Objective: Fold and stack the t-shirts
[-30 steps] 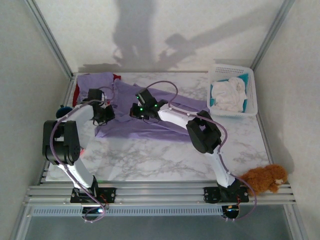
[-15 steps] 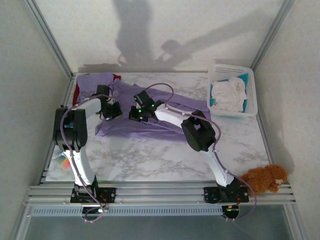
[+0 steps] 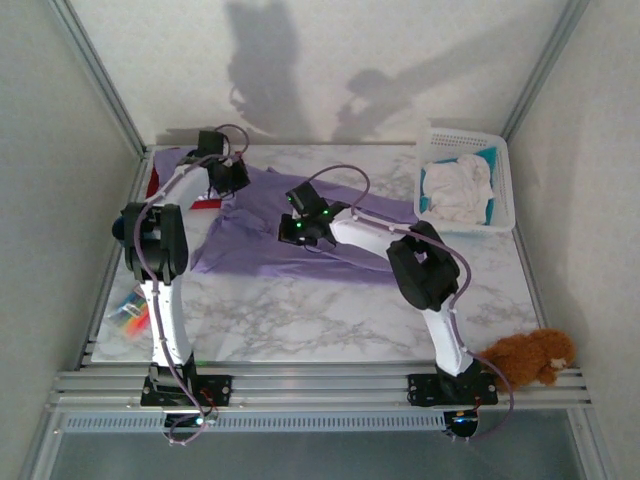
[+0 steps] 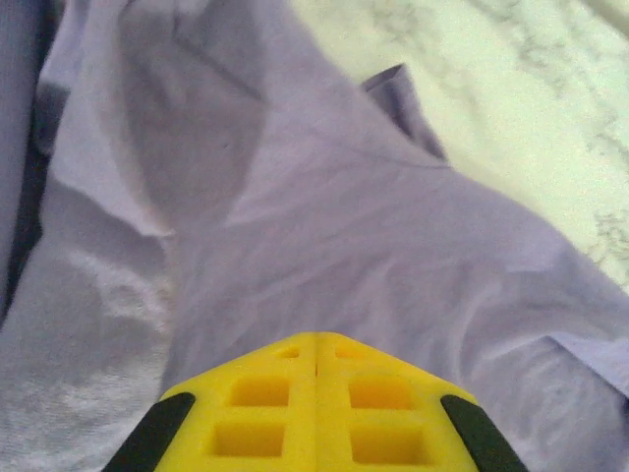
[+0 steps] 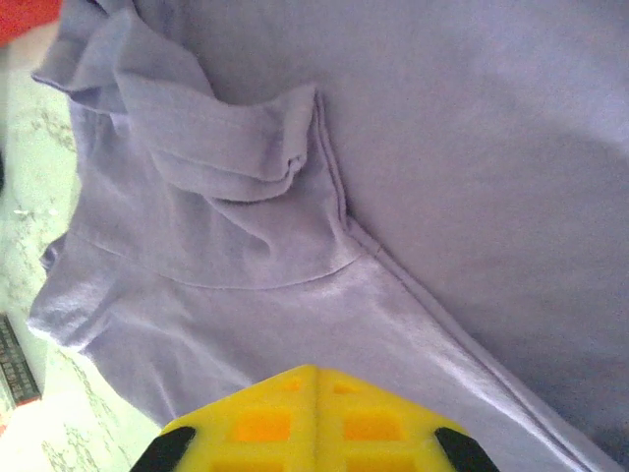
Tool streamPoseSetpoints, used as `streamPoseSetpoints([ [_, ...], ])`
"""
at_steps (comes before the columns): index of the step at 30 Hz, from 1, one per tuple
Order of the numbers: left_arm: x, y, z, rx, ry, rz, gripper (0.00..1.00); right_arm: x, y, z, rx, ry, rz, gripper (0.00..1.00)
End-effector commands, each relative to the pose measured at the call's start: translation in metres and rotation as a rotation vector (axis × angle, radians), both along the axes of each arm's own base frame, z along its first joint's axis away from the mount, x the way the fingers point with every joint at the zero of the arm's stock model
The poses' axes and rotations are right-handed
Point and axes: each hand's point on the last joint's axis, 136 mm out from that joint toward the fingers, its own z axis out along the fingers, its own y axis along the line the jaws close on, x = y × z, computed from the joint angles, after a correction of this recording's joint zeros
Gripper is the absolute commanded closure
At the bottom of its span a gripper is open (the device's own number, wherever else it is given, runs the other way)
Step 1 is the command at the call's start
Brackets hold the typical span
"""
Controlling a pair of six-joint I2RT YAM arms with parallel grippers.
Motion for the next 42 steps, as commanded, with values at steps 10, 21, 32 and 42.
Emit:
streamPoseSetpoints([
  [10,-0.07,0.014,0.025,0.071,0.016,0.017,1.0,0.021,0.037,0.0,0.064,-0.001,0.045,1.0],
  [21,-0.132,0.045,-0.034,0.158,0.147,0.09,1.0,0.024,0.076,-0.022,0.125,0.054,0.138,1.0],
  [32,-0.125,0.036,-0.066,0.071,0.165,0.06,1.0,0.012,0.093,-0.033,0.138,0.071,0.152,1.0],
  [42,-0.048,0.025,-0.051,0.035,0.089,0.051,1.0,-0.011,0.074,-0.05,0.118,0.112,0.109,1.0],
])
